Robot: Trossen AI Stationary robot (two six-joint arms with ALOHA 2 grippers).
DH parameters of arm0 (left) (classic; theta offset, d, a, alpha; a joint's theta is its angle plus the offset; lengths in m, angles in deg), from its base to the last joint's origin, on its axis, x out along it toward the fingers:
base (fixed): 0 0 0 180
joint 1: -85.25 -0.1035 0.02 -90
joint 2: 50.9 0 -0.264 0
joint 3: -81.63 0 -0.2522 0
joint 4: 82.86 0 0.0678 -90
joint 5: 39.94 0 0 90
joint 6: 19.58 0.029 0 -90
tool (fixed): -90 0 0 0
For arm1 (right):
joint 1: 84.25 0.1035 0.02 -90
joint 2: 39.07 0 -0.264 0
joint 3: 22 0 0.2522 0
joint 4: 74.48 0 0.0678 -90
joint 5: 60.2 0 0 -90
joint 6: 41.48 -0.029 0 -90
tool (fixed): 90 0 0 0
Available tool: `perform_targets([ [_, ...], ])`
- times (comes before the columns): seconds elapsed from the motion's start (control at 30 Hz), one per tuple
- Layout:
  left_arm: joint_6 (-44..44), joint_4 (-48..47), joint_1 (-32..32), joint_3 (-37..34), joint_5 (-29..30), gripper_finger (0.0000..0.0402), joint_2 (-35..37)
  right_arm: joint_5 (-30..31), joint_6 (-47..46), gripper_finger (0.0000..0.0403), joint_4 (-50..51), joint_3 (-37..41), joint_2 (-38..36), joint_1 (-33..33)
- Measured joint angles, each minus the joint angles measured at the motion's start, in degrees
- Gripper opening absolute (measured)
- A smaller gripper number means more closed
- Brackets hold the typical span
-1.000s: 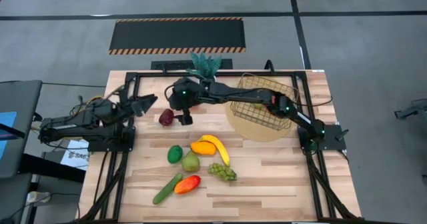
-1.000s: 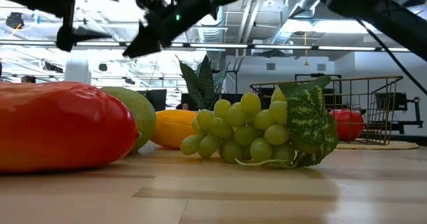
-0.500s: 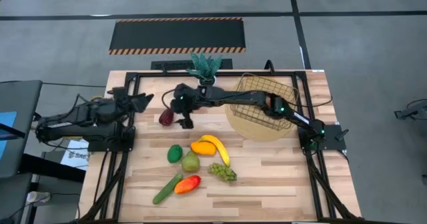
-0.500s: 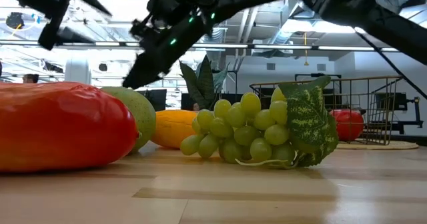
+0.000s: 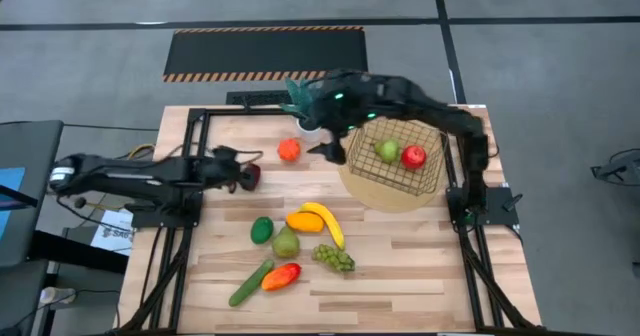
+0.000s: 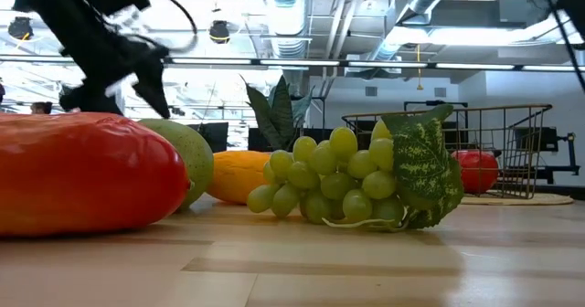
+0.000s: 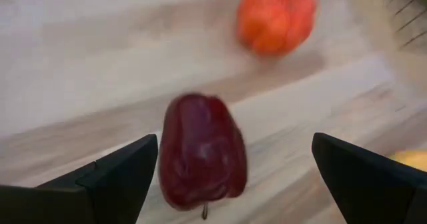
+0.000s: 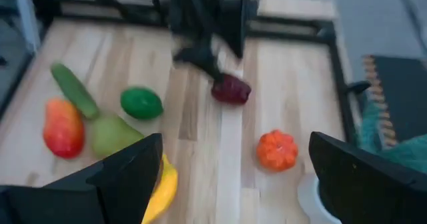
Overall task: Build produce basket
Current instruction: Put the dark red apple into the wire basket
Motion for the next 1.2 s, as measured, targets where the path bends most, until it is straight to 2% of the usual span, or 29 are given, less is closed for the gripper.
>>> perform_targets([
  [0.13, -1.53, 0.16, -1.86, -0.02, -1.54, 0.0384, -11.37, 0.25, -2.65, 0.0395, 0.88, 0.17, -3.72, 1.03],
  [0.23, -1.54, 6.44, -2.74, -0.04, -4.74, 0.0384, -17.34, 0.27, -3.92, 0.0395, 0.95, 0.13, -5.89, 2.20],
  [0.5, 11.32, 40.24, -1.72, 0.22, -24.16, 0.0384, -28.15, 0.27, -3.61, 0.0395, 9.82, 0.15, -4.98, 4.63],
  [0.6, 14.12, 46.87, -0.58, 1.36, -31.47, 0.0384, -31.72, 0.76, -2.02, 0.0395, 12.85, 0.13, -3.53, 4.51],
  [0.67, 14.44, 47.45, -0.02, 2.36, -33.32, 0.0384, -33.09, 0.86, -0.04, 0.0395, 14.24, 0.13, -1.87, 4.03],
  [0.83, 13.10, 47.22, 0.35, 2.80, -33.54, 0.0384, -31.95, 0.71, 4.65, 0.0395, 20.23, 0.15, 2.95, 3.78],
  [1.03, 10.59, 45.38, 0.35, 2.86, -33.63, 0.0384, -25.67, 0.71, -6.54, 0.0395, 18.60, 0.13, 9.49, 3.68],
  [1.2, 10.99, 37.23, 0.35, 2.82, -33.93, 0.0384, -17.80, 2.02, -8.79, 0.0395, 17.88, 0.17, 15.01, 3.70],
])
